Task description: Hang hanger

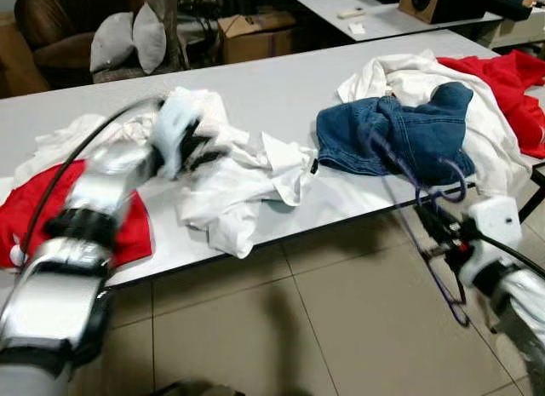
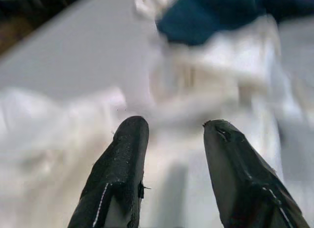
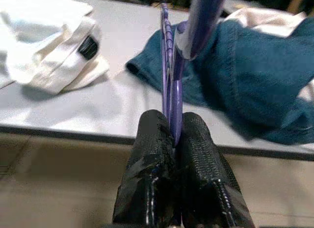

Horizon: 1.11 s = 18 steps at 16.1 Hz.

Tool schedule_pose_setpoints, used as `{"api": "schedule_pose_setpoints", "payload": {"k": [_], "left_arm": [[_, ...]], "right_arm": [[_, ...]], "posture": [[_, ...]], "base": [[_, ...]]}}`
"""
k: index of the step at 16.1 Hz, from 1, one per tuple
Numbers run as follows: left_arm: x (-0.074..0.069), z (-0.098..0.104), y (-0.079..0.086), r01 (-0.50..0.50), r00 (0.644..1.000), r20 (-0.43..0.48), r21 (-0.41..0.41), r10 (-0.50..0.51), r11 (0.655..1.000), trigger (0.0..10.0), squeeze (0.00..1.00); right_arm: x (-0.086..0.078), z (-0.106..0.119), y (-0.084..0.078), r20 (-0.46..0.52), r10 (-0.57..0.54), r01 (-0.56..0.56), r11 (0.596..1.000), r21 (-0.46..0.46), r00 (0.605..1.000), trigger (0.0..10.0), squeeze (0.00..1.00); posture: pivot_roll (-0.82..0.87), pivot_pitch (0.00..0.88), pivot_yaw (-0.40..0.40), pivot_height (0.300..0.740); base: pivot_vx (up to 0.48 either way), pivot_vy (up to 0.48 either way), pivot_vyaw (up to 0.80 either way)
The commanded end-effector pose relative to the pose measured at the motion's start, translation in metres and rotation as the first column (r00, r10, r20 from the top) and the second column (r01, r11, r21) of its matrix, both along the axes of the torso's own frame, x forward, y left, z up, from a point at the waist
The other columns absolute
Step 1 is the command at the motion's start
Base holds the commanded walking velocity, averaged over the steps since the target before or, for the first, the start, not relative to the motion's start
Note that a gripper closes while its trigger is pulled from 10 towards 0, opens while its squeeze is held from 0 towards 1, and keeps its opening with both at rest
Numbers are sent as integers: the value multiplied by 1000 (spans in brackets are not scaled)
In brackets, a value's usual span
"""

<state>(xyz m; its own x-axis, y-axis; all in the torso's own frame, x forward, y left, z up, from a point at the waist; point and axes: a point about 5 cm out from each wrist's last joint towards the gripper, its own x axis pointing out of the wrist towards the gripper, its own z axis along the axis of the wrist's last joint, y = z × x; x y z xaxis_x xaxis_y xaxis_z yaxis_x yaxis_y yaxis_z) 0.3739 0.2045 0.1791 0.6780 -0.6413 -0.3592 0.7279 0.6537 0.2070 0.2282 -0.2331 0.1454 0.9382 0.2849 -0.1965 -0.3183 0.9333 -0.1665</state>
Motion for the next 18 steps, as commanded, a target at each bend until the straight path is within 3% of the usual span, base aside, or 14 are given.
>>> {"api": "schedule_pose_setpoints", "payload": {"k": [1, 2, 3, 4, 5, 7, 9, 13, 14, 15, 18], "left_arm": [[-3, 4, 0, 57, 998, -6, 42, -57, 997, 10000, 0], [-6, 5, -3, 96, 995, -19, 2, -96, 995, 10000, 0], [-10, 6, -15, 156, 987, -33, -97, -160, 983, 10000, 0], [-15, -1, -21, 175, 982, -51, -97, -181, 980, 10000, 0], [-18, -9, -18, 166, 983, -66, -46, -169, 985, 10000, 0], [-22, -23, -11, 156, 984, -96, 29, -152, 987, 10000, 0], [-28, -46, -1, 150, 985, -126, 247, -122, 957, 10000, 0], [-35, -60, -10, 164, 979, -164, 260, -124, 951, 10000, 0], [-33, -62, -12, 151, 984, -139, 278, -115, 949, 4157, 0], [-32, -62, -13, 141, 986, -125, 281, -109, 949, 0, 0], [-28, -57, -21, 116, 992, -77, 221, -101, 968, 0, 0]], "right_arm": [[-4, 7, -5, 11, 17, -17, 1000, -12, 1000, 10000, 0], [-6, 6, -20, 3, -53, 53, 997, -63, 999, 10000, 0], [-8, 4, -44, 9, -183, 183, 978, -97, 983, 10000, 0], [-15, 6, -61, 22, -263, 264, 960, -97, 965, 10000, 0], [-19, 7, -64, 25, -270, 271, 958, -90, 963, 10000, 0], [-27, 9, -64, 19, -241, 241, 967, -79, 970, 10000, 0], [-35, 6, -55, -22, -136, 134, 987, -84, 990, 10000, 0], [-35, 3, -38, -59, -14, 10, 998, -63, 998, 10000, 0], [-36, 2, -37, -68, -2, -2, 998, -63, 998, 10000, 0], [-36, 1, -36, -69, -2, -3, 998, -65, 998, 10000, 0], [-36, 1, -37, -72, -9, 4, 998, -70, 997, 10000, 0]], "posture": [[-126, 0, 73, 740], [-125, 0, 72, 740], [-131, 0, 78, 740], [-135, 0, 81, 740], [-149, 0, 91, 740], [-151, 0, 87, 740], [-150, 0, 79, 740], [-152, 0, 76, 740], [-148, 0, 73, 740], [-148, 0, 73, 740], [-150, 0, 77, 740]], "base": [[0, 0, 0], [0, 0, 0], [0, 0, 0], [0, 0, 0], [0, 0, 0], [0, 0, 0], [0, 0, 0], [0, 0, 0], [0, 0, 0], [0, 0, 0], [0, 0, 0]]}}
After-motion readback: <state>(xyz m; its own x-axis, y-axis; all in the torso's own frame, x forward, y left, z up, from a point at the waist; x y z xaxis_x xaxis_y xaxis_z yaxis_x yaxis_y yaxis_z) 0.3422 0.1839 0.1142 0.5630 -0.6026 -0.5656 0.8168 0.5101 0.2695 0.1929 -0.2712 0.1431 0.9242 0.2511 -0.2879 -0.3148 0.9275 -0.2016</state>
